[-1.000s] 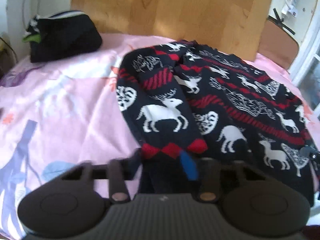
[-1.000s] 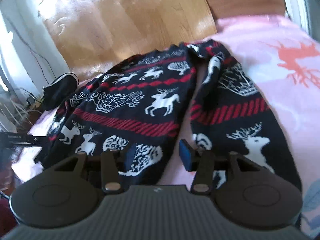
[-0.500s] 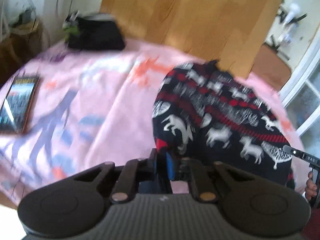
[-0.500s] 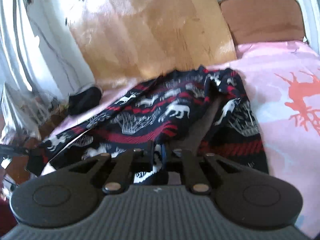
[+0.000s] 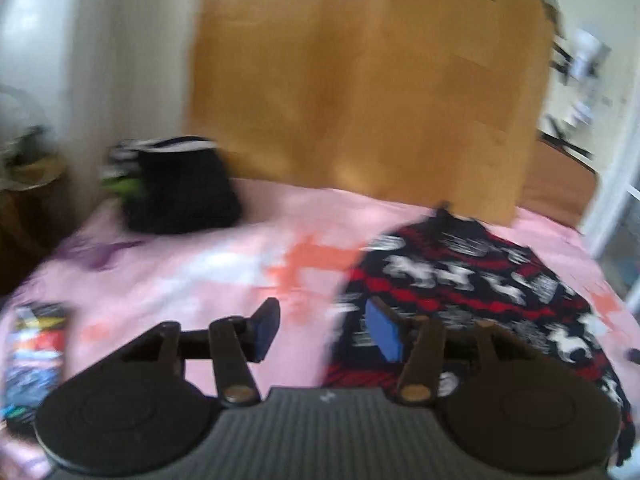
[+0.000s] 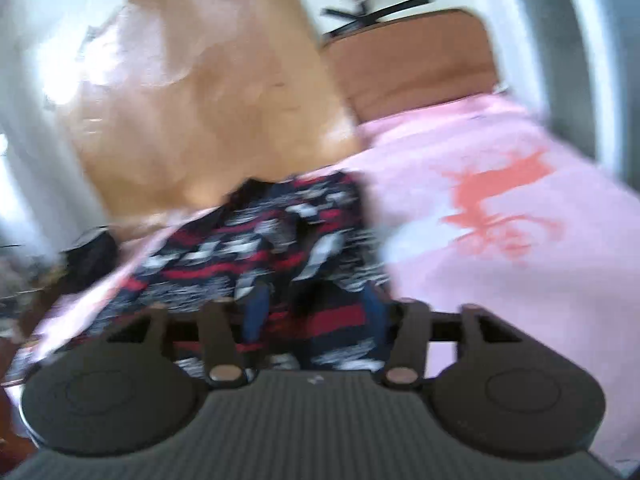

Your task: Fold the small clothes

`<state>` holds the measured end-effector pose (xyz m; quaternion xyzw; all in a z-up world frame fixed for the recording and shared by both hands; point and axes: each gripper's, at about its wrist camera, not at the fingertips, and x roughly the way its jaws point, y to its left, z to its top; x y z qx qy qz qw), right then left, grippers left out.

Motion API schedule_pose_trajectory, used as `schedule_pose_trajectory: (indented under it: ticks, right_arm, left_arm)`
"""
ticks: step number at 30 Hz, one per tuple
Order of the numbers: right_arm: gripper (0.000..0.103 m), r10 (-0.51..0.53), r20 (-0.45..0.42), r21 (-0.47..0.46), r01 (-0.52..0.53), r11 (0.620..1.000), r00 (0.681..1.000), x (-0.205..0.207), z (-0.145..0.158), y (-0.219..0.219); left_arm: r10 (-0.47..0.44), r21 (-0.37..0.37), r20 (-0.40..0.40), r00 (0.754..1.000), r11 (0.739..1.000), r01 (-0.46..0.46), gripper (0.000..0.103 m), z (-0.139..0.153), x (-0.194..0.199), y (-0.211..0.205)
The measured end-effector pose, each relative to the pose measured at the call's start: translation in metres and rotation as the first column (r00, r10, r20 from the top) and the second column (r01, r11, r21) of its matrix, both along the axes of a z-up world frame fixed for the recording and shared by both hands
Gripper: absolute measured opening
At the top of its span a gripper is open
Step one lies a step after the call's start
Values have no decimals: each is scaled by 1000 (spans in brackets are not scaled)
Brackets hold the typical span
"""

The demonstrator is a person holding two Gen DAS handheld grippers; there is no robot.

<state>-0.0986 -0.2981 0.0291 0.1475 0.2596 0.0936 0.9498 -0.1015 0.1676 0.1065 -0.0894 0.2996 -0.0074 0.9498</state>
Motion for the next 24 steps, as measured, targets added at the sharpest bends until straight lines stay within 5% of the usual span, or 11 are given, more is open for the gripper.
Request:
schedule_pose_trajectory:
  ticks: [3, 6, 8, 10, 13, 15, 16, 17, 20, 22, 24]
  right_arm:
    - [70, -36, -76, -167, 23, 986, 996, 19, -20, 15]
    - [14, 30, -86, -273, -53, 961, 996, 27, -31, 30]
    - [13, 60, -80, -357, -85, 930, 995, 33, -21, 39]
    - [13, 44, -3, -506, -39, 862, 999, 40, -3, 37]
    - [13, -66, 98, -703, 117, 702, 993, 70, 20, 6]
    - [17, -145, 58, -793, 134, 594, 988, 105, 15, -24]
    - [25, -194, 17, -799, 130, 587, 981, 123, 11, -40]
    - [25, -236, -33, -759, 129, 639, 971, 139, 11, -54]
    - [27, -133, -76, -419, 90, 903, 988, 161, 33, -74]
    - [47, -70, -35, -287, 57, 956, 997, 178, 41, -65]
    - [53, -17, -10, -241, 14, 970, 1000, 208, 42, -46]
  left_arm:
    - [-93, 20, -25, 995, 995, 93, 49, -18, 36, -36]
    - [-158, 21, -39, 987, 987, 159, 49, -29, 57, -60]
    - [-178, 36, -37, 983, 983, 180, 51, -29, 71, -66]
    - [-182, 51, -31, 983, 982, 183, 53, -27, 87, -65]
    - [-180, 92, -14, 984, 979, 180, 61, -21, 119, -71]
    - [-167, 135, -15, 986, 977, 167, 72, -23, 148, -80]
    - [-162, 151, -25, 986, 975, 164, 73, -26, 162, -86]
    - [-166, 168, -40, 985, 971, 170, 73, -30, 179, -94]
    - [-206, 216, -71, 976, 952, 216, 73, -47, 216, -117]
    - [-235, 246, -95, 967, 936, 252, 74, -59, 238, -134]
    - [-261, 289, -114, 959, 915, 283, 74, -72, 258, -156]
